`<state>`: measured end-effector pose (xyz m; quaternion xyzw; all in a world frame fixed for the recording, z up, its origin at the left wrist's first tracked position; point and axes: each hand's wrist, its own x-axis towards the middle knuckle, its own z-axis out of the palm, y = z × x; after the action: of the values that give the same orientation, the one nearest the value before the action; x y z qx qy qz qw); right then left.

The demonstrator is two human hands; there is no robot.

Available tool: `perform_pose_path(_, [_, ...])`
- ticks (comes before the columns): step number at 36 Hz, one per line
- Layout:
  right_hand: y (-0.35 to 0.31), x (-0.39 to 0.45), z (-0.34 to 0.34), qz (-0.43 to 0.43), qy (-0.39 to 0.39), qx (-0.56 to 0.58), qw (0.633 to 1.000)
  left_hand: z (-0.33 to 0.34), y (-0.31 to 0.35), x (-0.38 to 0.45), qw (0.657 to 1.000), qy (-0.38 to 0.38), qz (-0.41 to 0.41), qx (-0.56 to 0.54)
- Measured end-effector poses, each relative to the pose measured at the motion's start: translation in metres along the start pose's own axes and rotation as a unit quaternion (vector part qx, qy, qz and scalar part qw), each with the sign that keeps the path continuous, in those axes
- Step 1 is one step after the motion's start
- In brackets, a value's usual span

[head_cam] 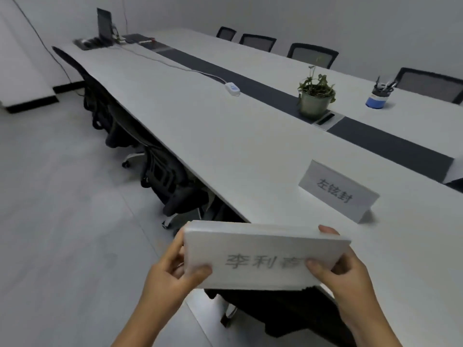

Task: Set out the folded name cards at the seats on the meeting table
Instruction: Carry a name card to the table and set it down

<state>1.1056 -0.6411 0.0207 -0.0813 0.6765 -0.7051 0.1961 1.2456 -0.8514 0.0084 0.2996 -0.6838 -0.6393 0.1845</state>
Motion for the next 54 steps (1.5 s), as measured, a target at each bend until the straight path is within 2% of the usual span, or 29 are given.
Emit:
perform_pose_path(5, [0.003, -0.006, 0.108, 0.013, -0.047, -0.002, 0.999, -0.105, -0.007, 0.014, 0.999, 0.031, 0.015, 0.018])
perform_pose_path(9, [0.007, -0.002, 0.169, 0.024, -0.042, -0.014, 0.999, -0.159, -0.014, 0.038, 0.999, 0.032, 0.018, 0.013])
perform_pose_path(16, [0.014, 0.042, 0.24, 0.012, 0.001, -0.027, 1.0, -0.209, -0.025, 0.121, 1.0, 0.007, 0.014, 0.021])
perform_pose_path(22, [0.025, 0.106, 0.304, 0.016, 0.033, 0.004, 0.999, -0.248, -0.015, 0.222, 0.998, -0.027, 0.027, 0.043])
perform_pose_path(26, [0.012, 0.157, 0.366, 0.01, 0.039, 0.031, 0.999, -0.292, 0.004, 0.293, 0.997, -0.044, 0.018, 0.056])
perform_pose_path(30, [-0.003, 0.204, 0.418, -0.005, 0.038, 0.011, 0.999, -0.328, 0.016, 0.351, 0.999, -0.028, 0.017, 0.023])
perform_pose_path(34, [-0.023, 0.247, 0.466, -0.024, 0.069, -0.02, 0.997, -0.353, 0.025, 0.414, 0.998, -0.038, 0.047, 0.023])
perform_pose_path(42, [-0.045, 0.329, 0.563, -0.081, 0.164, -0.038, 0.982, -0.399, 0.049, 0.56, 0.984, -0.143, 0.109, -0.008])
perform_pose_path(46, [-0.042, 0.367, 0.624, -0.077, 0.199, -0.019, 0.977, -0.439, 0.059, 0.626, 0.974, -0.191, 0.124, -0.001])
perform_pose_path(54, [-0.039, 0.445, 0.72, -0.051, 0.232, -0.003, 0.971, -0.494, 0.058, 0.749, 0.966, -0.227, 0.112, 0.056])
